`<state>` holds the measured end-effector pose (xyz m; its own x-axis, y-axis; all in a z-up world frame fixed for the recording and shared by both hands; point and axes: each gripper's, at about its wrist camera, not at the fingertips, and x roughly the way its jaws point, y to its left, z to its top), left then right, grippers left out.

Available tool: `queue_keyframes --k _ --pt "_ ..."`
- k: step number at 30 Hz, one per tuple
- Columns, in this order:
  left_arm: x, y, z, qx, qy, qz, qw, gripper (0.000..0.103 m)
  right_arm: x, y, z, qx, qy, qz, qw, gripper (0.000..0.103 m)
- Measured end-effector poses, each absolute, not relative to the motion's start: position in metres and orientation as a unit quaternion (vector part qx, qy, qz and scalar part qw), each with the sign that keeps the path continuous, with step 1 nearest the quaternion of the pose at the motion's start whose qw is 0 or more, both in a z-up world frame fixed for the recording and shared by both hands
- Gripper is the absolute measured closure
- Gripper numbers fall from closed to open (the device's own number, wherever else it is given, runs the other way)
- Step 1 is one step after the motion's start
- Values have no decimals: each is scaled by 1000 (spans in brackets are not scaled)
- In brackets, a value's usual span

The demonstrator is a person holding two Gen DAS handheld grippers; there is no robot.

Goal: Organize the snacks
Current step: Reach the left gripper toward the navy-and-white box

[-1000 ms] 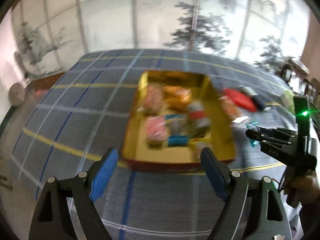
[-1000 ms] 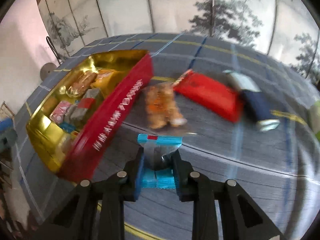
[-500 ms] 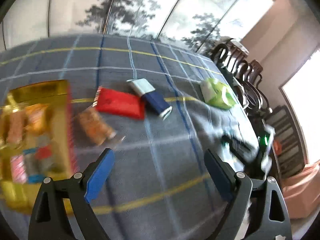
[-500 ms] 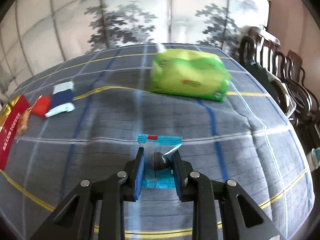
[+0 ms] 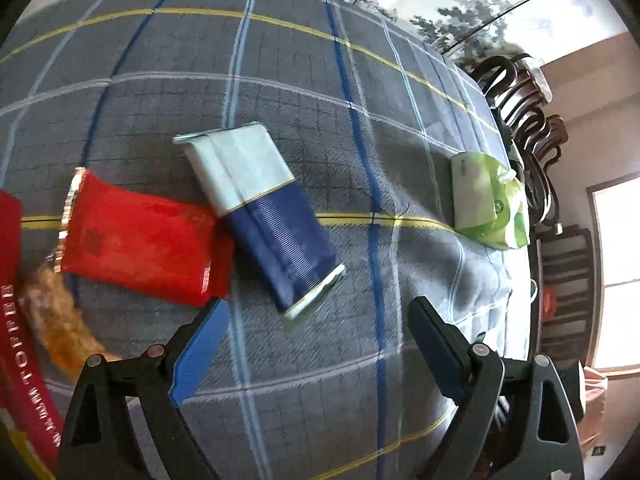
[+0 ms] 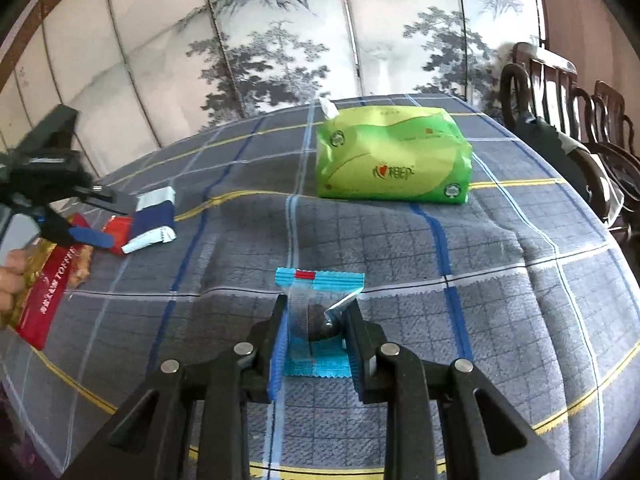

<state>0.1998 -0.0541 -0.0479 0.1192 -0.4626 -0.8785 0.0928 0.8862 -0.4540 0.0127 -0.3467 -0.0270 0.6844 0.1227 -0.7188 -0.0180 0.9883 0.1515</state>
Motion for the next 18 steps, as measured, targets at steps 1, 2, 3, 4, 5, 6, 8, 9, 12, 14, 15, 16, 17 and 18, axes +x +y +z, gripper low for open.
queue_keyframes --k 1,2,3,4,5,6,8,9,12,14,15,16,17,18 --pt "202 -58 -50 -146 639 -188 731 15 12 -346 -27 66 393 41 916 77" --pt "205 -61 -50 -145 641 -187 731 15 12 -347 -27 68 392 44 916 77" --pt "208 -63 -50 -143 641 -184 731 15 12 -347 -27 72 391 46 916 77" --pt "210 -66 -51 -142 642 -184 731 15 12 -349 -27 76 391 48 916 77" --pt "213 -68 -52 -140 643 -183 730 15 12 -350 -27 81 391 48 916 77" --pt "218 -72 -54 -137 648 -178 728 15 12 -351 -27 85 390 48 916 77" --pt "225 -75 -58 -135 653 -168 726 15 11 -352 -27 89 387 49 917 77" --pt "229 -77 -60 -137 655 -162 725 15 11 -352 -26 90 385 51 917 77" --pt "236 -82 -63 -129 657 -149 728 11 10 -349 -28 93 389 57 915 77" --pt "240 -87 -64 -125 659 -145 728 11 10 -348 -29 96 390 61 914 77" --pt "241 -90 -64 -121 657 -142 731 11 10 -348 -29 98 391 63 913 76" --pt "242 -92 -64 -115 655 -137 735 11 10 -347 -30 99 392 64 913 76" --pt "243 -93 -64 -111 651 -133 739 11 9 -347 -30 99 392 64 913 76" --pt "242 -94 -63 -107 647 -129 744 13 9 -348 -30 100 392 65 912 76"
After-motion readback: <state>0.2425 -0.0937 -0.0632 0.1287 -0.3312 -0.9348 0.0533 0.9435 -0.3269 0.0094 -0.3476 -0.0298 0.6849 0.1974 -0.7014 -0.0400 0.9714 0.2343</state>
